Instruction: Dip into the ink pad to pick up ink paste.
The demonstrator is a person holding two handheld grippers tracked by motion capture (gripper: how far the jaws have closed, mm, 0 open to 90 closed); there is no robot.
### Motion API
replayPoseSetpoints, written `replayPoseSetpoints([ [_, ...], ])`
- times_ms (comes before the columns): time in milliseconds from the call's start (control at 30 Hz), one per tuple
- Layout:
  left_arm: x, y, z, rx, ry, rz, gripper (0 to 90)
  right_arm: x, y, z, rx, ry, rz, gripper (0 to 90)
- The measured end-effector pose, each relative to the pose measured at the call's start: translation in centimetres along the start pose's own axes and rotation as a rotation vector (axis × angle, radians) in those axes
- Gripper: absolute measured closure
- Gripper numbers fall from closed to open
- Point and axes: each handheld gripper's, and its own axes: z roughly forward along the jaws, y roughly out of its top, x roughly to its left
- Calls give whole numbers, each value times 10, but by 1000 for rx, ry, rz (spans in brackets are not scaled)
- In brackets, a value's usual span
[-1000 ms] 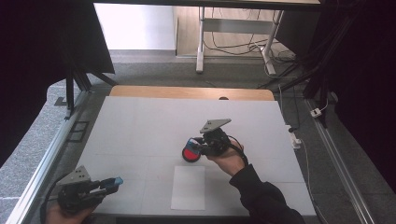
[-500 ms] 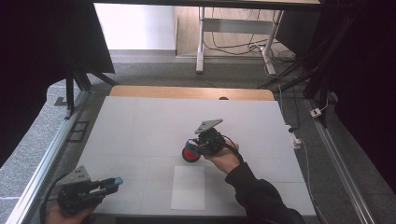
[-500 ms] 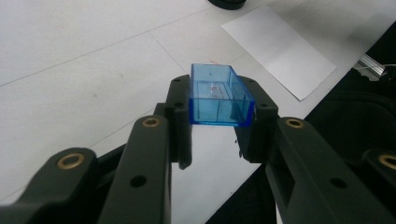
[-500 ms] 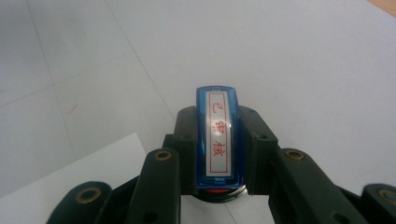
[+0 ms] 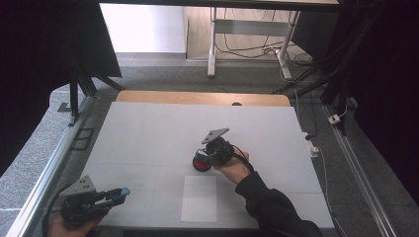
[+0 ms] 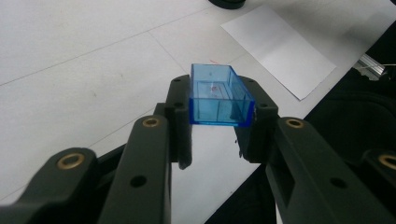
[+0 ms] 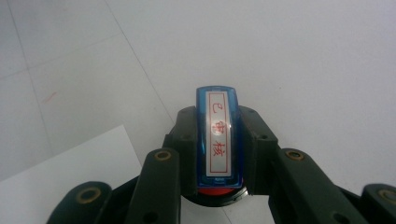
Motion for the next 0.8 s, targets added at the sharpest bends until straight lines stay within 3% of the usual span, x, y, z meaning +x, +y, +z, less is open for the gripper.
replayPoseSetpoints([
  [267, 0, 0, 0, 1, 1, 1, 687, 3, 1, 4, 15, -21, -12, 710],
  [533, 0, 0, 0, 0, -2, -1, 687, 11, 3, 5, 39, -63, -70, 711],
  [667, 0, 0, 0, 1, -3, 1, 688, 9, 3, 5, 35, -50, -50, 712],
  [800, 0, -1, 0, 1, -3, -1, 688, 2, 1, 5, 23, -12, 9, 712],
])
